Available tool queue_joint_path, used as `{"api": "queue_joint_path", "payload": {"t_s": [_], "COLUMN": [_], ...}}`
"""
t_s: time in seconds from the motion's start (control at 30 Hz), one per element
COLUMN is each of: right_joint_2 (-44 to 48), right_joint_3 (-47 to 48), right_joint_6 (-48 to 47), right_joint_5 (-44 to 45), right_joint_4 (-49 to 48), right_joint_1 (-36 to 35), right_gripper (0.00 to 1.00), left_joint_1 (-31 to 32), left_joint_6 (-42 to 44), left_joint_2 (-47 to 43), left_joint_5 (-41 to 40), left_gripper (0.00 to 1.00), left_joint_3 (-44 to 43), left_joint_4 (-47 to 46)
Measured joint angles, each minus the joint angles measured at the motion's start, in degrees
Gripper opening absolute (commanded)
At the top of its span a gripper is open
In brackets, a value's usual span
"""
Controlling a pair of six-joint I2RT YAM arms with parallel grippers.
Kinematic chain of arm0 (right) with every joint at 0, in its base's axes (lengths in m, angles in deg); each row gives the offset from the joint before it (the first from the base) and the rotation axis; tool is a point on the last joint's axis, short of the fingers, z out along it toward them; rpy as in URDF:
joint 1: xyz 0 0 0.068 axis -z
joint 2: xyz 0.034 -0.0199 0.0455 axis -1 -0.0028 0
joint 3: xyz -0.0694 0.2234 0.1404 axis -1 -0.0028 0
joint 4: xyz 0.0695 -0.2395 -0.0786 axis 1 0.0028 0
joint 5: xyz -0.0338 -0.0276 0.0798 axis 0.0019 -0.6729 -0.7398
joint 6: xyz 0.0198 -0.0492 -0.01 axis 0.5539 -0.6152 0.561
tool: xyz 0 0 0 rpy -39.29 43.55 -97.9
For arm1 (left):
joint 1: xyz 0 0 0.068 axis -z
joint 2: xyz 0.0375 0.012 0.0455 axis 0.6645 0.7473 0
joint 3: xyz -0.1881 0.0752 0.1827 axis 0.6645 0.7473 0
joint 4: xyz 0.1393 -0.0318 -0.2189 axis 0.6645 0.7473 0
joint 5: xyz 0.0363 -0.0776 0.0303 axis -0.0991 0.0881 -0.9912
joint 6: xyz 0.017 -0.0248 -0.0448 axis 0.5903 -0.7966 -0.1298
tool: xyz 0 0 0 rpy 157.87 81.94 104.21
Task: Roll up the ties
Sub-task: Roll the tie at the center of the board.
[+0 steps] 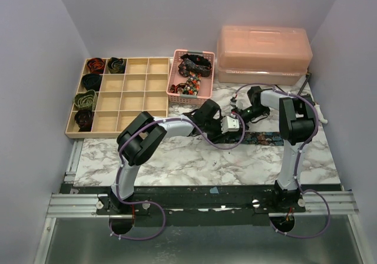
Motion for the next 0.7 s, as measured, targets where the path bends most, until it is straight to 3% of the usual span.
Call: {"api": "queue_joint_path", "payload": {"t_s": [0.27, 0.47, 0.7], "right_joint_2": [-2.58, -3.74, -3.85], "right_joint_3": [1.44, 2.97, 2.67], "right_joint_6": [-1.79, -3.85, -7.78], "right_joint_5": [0.79, 1.57, 1.66], "right_joint_4": [4.55, 7.93, 9.4], "right_joint_1": [2.05, 2.62, 3.37], "right_gripper": [0.0, 0.0, 0.0], "left_joint_1": [-3.89, -6.49, -6.36], "left_joint_6": [-2.54, -5.07, -11.65], "left_joint_2": [-4.92, -8.22, -3.39], "left_joint_5": [6.51, 11.23, 13.7], "left_gripper": [0.75, 0.76, 0.75], "left_joint_3": [10.1, 19.32, 19.12], "left_joint_4": [-6.88, -17.79, -31.63]}}
